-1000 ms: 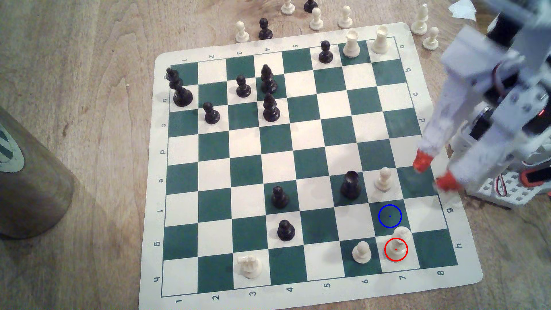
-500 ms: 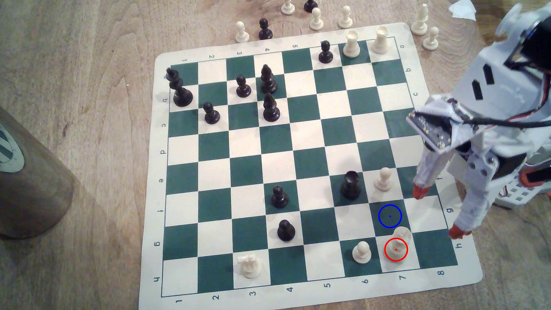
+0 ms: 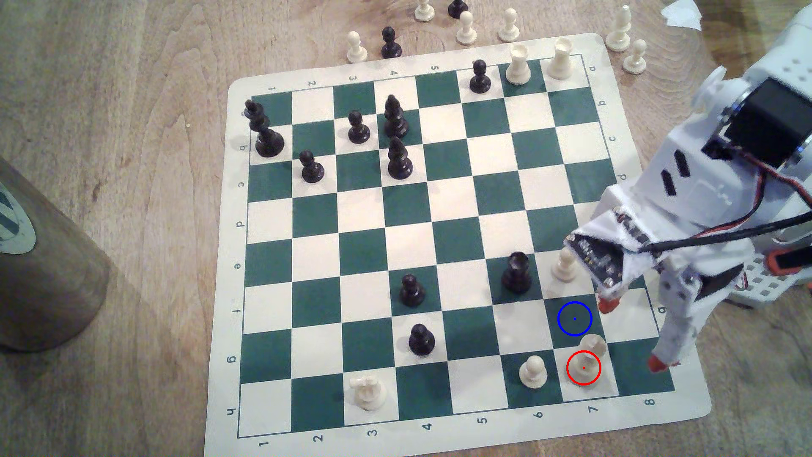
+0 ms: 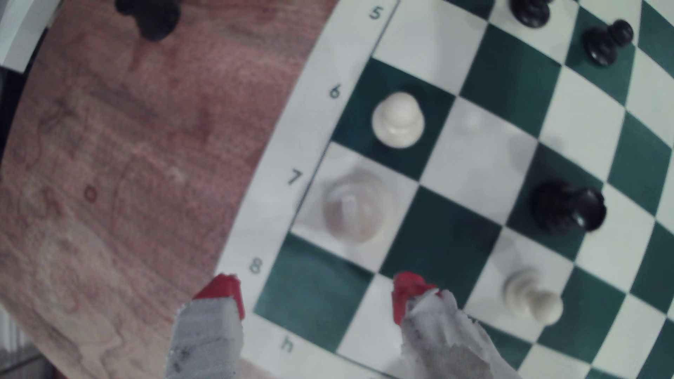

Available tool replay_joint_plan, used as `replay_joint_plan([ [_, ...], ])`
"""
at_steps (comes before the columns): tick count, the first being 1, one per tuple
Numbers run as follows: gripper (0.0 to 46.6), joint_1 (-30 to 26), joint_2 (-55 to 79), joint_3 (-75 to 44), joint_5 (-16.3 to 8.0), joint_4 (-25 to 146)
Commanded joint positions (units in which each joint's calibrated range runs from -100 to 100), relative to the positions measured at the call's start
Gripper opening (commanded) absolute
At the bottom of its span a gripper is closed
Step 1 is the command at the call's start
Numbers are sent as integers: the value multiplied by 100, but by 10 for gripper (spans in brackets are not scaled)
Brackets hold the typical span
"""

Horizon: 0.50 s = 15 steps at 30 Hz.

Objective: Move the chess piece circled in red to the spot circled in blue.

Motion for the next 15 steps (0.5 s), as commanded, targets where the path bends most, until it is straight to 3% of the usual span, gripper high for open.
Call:
replay_joint_plan([
  [1,224,-70,511,-72,29,-401],
  [15,220,79,1216,-27,54,-1187],
])
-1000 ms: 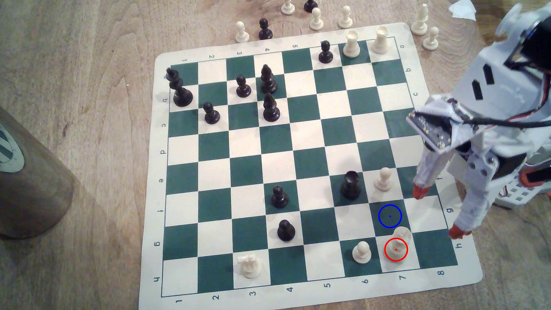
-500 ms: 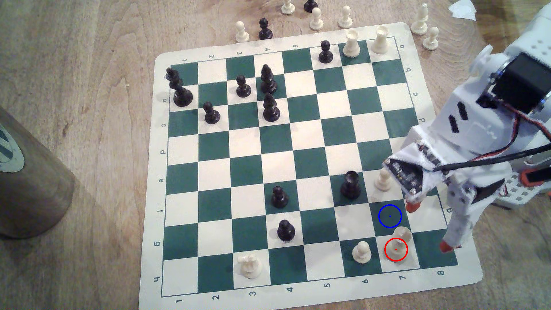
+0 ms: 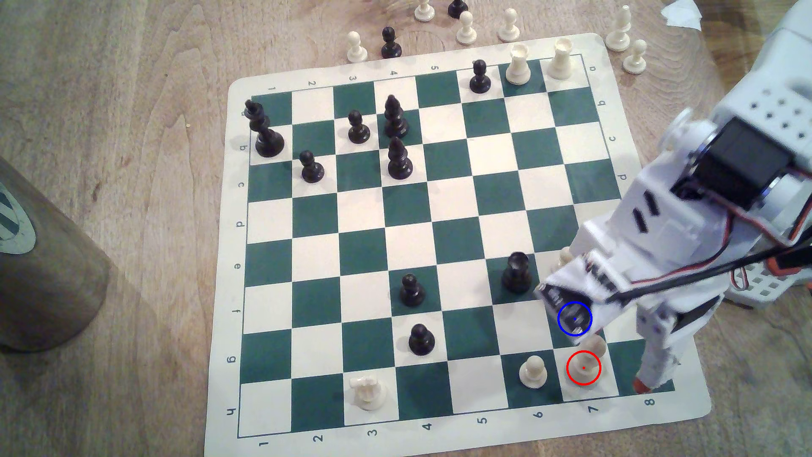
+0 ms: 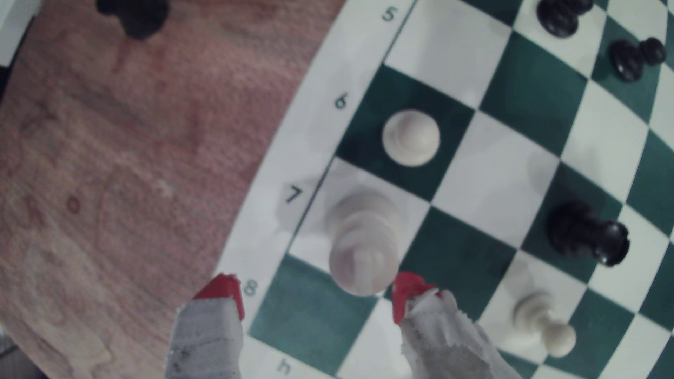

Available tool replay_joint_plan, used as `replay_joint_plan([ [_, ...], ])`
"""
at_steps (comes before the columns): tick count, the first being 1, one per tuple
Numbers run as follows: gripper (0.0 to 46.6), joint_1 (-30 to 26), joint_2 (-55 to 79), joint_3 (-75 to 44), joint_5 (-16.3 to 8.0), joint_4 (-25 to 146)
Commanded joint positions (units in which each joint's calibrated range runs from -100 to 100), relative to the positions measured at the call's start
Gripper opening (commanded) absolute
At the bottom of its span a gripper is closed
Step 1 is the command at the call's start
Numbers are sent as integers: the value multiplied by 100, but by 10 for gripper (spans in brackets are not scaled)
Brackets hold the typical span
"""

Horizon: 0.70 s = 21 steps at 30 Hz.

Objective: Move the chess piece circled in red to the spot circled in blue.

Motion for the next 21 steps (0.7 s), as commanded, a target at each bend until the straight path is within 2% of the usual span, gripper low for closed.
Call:
replay_joint_plan([
  [1,220,87,68,-18,29,-241],
  [12,207,314,145,-45,34,-748],
  [18,156,290,60,-81,24,-699],
  [21,158,267,43,-81,15,-675],
])
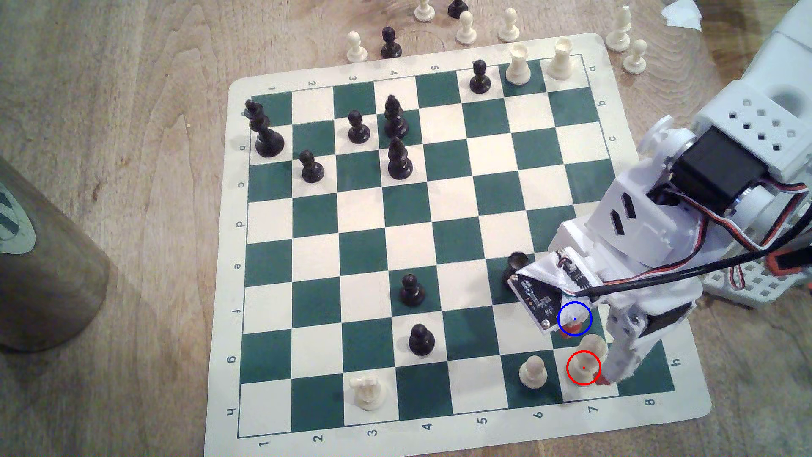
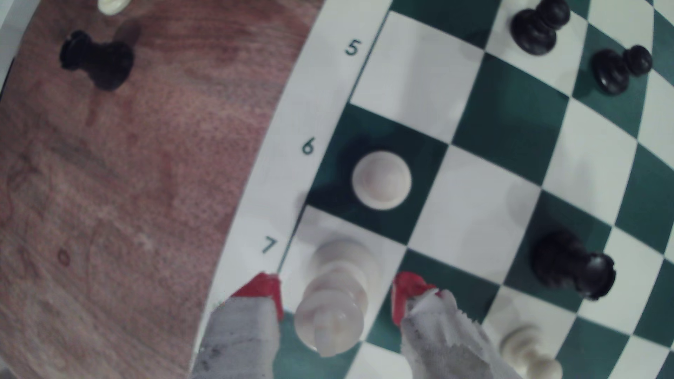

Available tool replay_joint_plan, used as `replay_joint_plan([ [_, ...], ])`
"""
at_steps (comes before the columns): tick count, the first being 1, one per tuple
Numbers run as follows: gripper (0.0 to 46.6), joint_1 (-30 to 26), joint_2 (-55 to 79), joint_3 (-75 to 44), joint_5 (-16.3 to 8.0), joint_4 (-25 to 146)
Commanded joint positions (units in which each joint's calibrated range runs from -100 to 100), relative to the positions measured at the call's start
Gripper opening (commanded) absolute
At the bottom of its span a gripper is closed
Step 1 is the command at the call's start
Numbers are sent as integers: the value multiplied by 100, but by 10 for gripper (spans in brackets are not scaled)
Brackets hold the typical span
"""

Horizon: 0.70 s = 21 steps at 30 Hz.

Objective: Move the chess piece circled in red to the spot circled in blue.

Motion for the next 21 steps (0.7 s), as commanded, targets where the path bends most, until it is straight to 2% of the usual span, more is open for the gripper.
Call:
replay_joint_plan([
  [1,163,-58,-142,-181,-20,35],
  [9,162,-159,-269,-271,-20,347],
  [13,139,-175,-286,-335,-24,396],
  [16,151,-175,-294,-380,-59,363],
  [21,141,-183,-286,-443,-63,338],
])
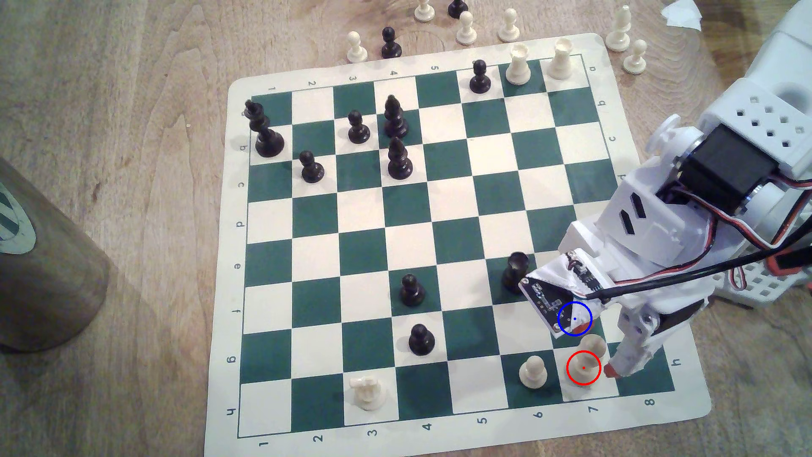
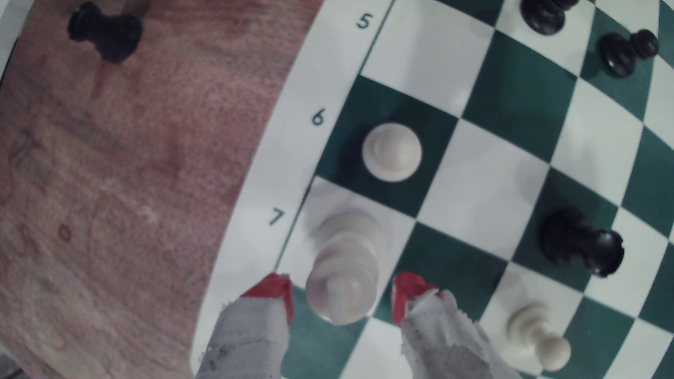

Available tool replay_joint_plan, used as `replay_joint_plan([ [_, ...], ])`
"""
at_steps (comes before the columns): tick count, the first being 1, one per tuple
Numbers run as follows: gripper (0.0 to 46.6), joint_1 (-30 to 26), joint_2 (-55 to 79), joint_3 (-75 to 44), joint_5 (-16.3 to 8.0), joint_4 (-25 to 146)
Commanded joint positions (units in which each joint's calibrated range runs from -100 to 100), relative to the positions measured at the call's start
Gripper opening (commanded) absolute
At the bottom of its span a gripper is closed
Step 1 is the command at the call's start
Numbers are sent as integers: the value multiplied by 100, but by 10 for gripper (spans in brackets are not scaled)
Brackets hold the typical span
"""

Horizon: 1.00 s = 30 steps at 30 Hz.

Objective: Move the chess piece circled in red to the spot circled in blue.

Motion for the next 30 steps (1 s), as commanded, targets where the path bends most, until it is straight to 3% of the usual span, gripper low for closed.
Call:
replay_joint_plan([
  [1,141,-28,-85,-443,-24,-52],
  [13,135,11,-144,-443,-107,-282],
  [14,127,3,-144,-443,-107,-274],
  [18,7,-52,-161,-443,-98,-200],
  [30,2,-12,-662,-969,-171,136],
])
